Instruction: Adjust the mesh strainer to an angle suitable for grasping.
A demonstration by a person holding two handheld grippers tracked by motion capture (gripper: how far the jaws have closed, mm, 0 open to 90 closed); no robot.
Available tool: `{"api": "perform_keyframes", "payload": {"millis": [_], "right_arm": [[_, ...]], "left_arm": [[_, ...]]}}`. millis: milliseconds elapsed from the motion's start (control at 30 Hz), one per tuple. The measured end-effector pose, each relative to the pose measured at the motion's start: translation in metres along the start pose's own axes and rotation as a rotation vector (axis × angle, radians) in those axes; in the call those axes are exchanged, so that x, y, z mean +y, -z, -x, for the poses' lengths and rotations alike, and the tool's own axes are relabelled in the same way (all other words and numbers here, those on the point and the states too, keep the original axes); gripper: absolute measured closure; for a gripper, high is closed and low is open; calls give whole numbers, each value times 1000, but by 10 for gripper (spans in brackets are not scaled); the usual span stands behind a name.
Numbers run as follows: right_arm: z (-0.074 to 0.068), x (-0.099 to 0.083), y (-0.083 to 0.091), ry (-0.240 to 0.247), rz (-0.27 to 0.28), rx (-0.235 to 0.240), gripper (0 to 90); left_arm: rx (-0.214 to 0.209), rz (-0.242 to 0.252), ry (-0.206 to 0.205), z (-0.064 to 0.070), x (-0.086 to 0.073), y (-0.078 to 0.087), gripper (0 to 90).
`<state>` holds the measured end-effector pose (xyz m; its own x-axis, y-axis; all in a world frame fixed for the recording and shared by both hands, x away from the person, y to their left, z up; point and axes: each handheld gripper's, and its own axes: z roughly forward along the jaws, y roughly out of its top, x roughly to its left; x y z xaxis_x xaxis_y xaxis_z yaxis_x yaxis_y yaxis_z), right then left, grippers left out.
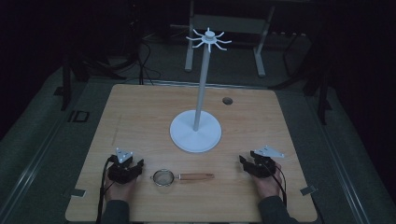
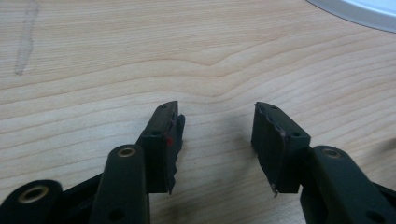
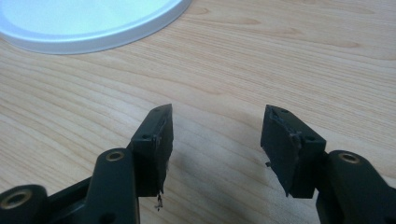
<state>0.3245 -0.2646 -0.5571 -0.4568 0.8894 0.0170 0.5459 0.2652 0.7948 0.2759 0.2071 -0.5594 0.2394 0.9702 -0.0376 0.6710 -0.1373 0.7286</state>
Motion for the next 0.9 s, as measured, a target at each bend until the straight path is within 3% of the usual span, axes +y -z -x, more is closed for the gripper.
{"api": "perform_keyframes", "payload": {"millis": [100,267,433,500,567,767,900], "right_arm": [[0,0,0,6,1,7,432],[0,0,0,16,5,15,434],[0,0,1,13,14,17,411],[1,0,1,9,18,19,403],[1,-1,1,3,12,38,385],[2,-1,2,31,-3,38,383],[6,-1,7,20,27,62,413]], "left_arm": [[-23,22,-13,1,3,4,534],[-77,38,11,-2,4,8,568],[-110,54,-9,-1,6,11,581],[-151,66,-11,0,7,15,581],[-162,68,-11,0,8,16,581],[-183,82,-64,5,15,29,579],[-208,68,-96,7,17,31,569]]}}
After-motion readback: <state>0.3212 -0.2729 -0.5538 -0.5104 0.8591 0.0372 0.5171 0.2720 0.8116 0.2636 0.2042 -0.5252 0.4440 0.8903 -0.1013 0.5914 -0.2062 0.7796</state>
